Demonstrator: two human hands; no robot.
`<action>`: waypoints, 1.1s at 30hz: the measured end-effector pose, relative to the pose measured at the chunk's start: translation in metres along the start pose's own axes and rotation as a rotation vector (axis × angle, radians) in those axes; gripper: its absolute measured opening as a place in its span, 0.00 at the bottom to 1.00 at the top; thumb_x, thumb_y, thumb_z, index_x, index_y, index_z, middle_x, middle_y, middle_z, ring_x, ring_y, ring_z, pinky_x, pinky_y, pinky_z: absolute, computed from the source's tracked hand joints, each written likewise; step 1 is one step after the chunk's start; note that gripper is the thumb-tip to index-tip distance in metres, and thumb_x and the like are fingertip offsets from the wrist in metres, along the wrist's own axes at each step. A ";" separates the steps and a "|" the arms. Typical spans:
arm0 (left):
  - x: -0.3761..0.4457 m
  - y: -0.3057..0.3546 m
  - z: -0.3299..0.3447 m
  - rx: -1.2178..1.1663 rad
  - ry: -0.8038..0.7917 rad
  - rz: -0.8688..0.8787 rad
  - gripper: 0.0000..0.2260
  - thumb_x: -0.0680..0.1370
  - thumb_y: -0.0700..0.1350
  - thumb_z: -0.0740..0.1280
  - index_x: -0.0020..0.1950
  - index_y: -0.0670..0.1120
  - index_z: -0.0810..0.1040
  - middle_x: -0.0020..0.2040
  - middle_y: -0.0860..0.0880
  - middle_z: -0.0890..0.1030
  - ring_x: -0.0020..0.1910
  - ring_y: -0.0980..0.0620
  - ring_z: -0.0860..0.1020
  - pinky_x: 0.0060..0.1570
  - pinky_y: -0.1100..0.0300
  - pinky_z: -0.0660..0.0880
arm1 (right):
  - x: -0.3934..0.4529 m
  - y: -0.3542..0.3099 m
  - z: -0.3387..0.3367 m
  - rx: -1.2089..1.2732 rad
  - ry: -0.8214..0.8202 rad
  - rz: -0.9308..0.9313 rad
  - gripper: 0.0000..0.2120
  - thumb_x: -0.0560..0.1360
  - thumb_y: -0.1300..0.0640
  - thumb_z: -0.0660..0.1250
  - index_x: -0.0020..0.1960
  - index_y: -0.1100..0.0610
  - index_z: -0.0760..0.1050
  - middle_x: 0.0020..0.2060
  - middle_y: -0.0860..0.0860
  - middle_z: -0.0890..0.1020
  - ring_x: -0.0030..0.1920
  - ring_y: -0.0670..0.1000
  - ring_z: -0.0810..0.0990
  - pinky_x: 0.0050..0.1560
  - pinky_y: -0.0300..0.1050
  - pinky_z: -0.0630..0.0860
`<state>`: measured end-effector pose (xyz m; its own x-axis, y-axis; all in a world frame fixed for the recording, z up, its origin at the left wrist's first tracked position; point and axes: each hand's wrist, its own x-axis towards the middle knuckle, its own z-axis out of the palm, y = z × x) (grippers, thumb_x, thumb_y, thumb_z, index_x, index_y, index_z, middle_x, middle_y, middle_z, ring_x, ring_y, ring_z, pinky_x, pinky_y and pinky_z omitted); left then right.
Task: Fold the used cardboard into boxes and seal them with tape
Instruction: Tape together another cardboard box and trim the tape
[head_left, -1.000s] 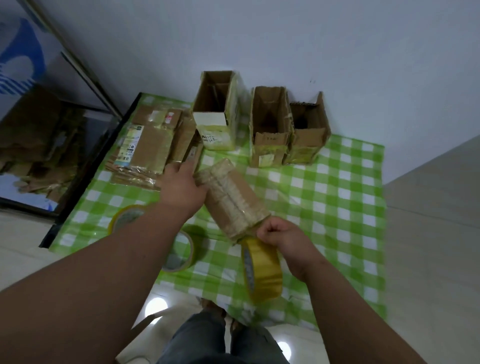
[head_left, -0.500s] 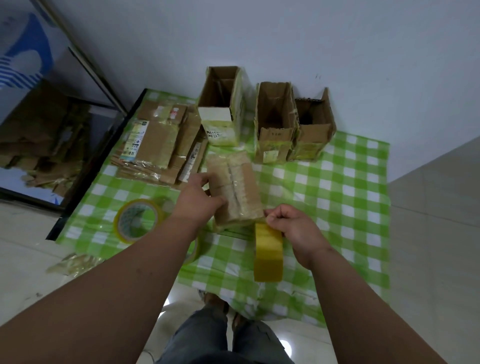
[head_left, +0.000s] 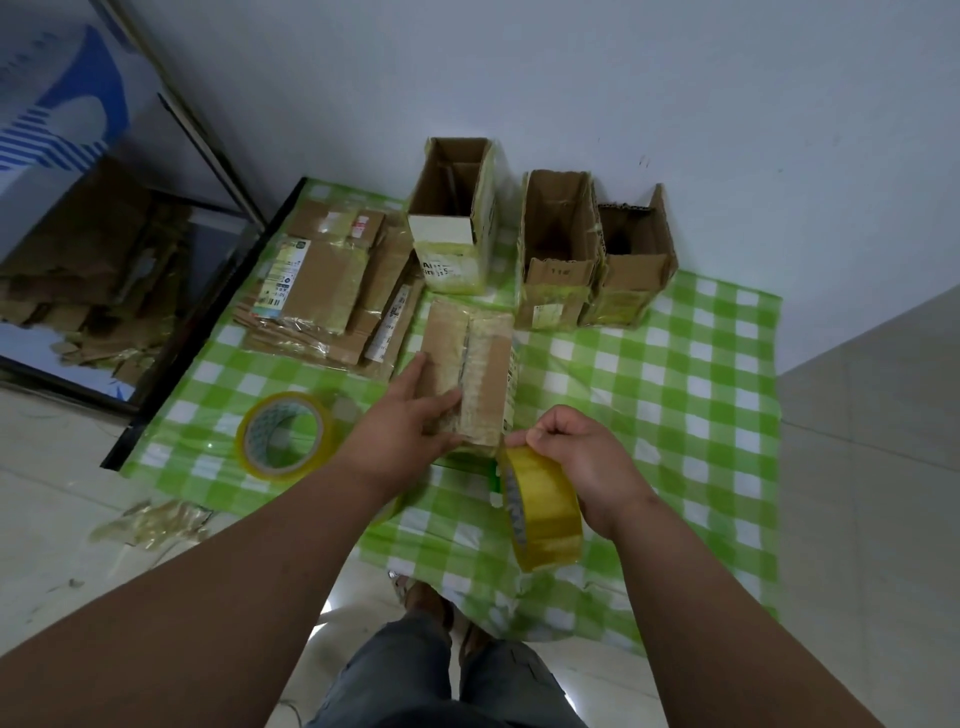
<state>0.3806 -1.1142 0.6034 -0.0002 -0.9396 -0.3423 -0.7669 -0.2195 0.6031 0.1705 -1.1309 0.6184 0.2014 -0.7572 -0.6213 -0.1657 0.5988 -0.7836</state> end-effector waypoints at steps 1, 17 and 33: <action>0.000 -0.002 0.002 0.020 0.014 0.026 0.25 0.76 0.47 0.73 0.72 0.52 0.73 0.81 0.53 0.51 0.78 0.53 0.57 0.73 0.64 0.55 | -0.001 -0.003 0.000 0.016 -0.004 -0.001 0.10 0.79 0.65 0.64 0.40 0.58 0.71 0.45 0.52 0.87 0.49 0.59 0.82 0.53 0.59 0.79; 0.001 -0.007 0.006 0.360 0.002 0.148 0.22 0.81 0.45 0.64 0.75 0.54 0.68 0.79 0.52 0.61 0.75 0.45 0.64 0.72 0.55 0.64 | -0.009 0.010 0.013 -0.136 -0.029 -0.041 0.12 0.79 0.65 0.65 0.38 0.56 0.72 0.46 0.51 0.86 0.50 0.49 0.83 0.55 0.48 0.77; 0.007 -0.015 -0.016 0.345 -0.128 0.229 0.31 0.78 0.32 0.62 0.76 0.57 0.65 0.80 0.57 0.55 0.77 0.53 0.61 0.72 0.59 0.63 | -0.009 0.028 0.034 -0.082 0.108 -0.069 0.11 0.80 0.63 0.64 0.39 0.57 0.71 0.54 0.51 0.84 0.54 0.44 0.80 0.48 0.40 0.73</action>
<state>0.4030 -1.1216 0.6037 -0.2583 -0.9089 -0.3274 -0.9075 0.1121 0.4048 0.1966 -1.0987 0.6015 0.1106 -0.8219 -0.5587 -0.2348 0.5247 -0.8183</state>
